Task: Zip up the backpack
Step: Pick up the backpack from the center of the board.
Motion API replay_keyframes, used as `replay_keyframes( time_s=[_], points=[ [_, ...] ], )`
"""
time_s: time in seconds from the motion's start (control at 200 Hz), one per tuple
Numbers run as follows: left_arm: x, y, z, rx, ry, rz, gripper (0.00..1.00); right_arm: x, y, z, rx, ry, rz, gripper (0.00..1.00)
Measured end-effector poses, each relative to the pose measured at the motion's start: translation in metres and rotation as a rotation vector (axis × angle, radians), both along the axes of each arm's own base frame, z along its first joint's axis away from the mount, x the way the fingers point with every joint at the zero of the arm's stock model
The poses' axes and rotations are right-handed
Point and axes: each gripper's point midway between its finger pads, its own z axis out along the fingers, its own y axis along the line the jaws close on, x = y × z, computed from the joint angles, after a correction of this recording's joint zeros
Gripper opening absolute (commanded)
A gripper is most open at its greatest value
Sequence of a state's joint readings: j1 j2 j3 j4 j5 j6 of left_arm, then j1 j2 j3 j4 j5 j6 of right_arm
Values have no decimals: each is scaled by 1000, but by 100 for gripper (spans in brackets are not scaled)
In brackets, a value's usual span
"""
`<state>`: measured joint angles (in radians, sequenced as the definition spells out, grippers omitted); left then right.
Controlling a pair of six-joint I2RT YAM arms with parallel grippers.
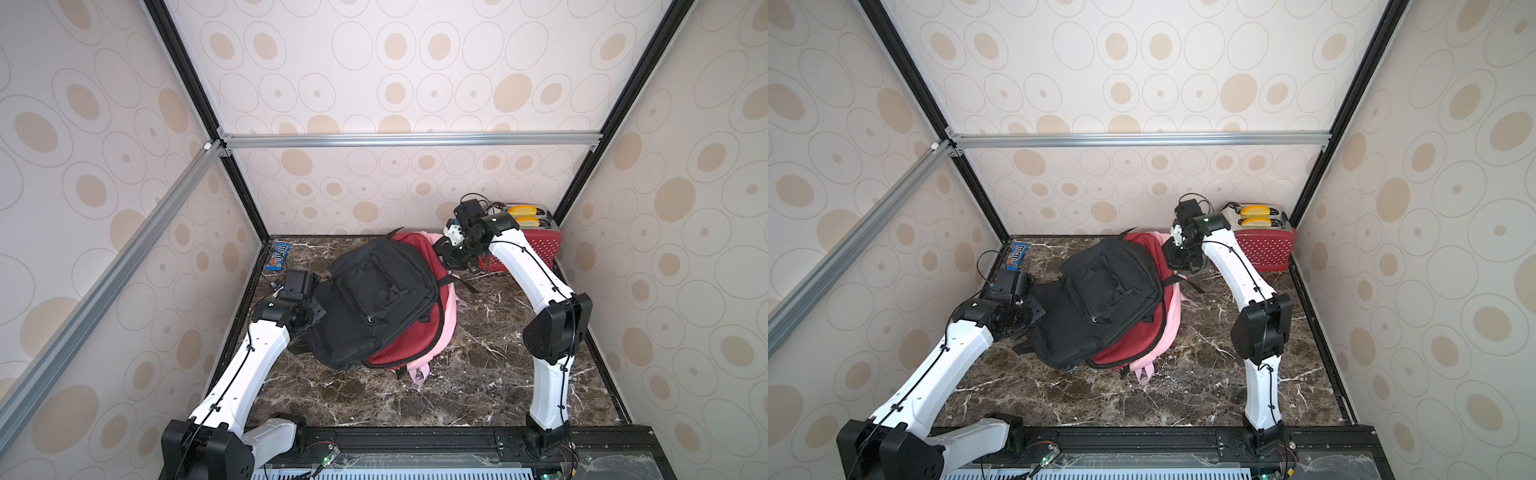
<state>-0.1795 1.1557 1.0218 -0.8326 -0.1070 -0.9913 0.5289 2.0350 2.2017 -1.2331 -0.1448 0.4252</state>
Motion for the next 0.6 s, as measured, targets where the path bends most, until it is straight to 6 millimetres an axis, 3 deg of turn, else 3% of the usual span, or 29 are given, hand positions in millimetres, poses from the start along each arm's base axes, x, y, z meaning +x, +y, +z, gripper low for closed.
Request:
replay_keyframes(
  time_s=[0.14, 0.32, 0.601],
  points=[
    [-4, 4, -2, 3, 14, 27, 0, -25, 5, 30, -84, -61, 54, 0],
    [-2, -3, -3, -60, -9, 49, 0, -44, -9, 61, -38, -79, 44, 0],
    [1, -19, -6, -251, -89, 102, 0, -56, -9, 83, 79, -51, 19, 0]
  ],
)
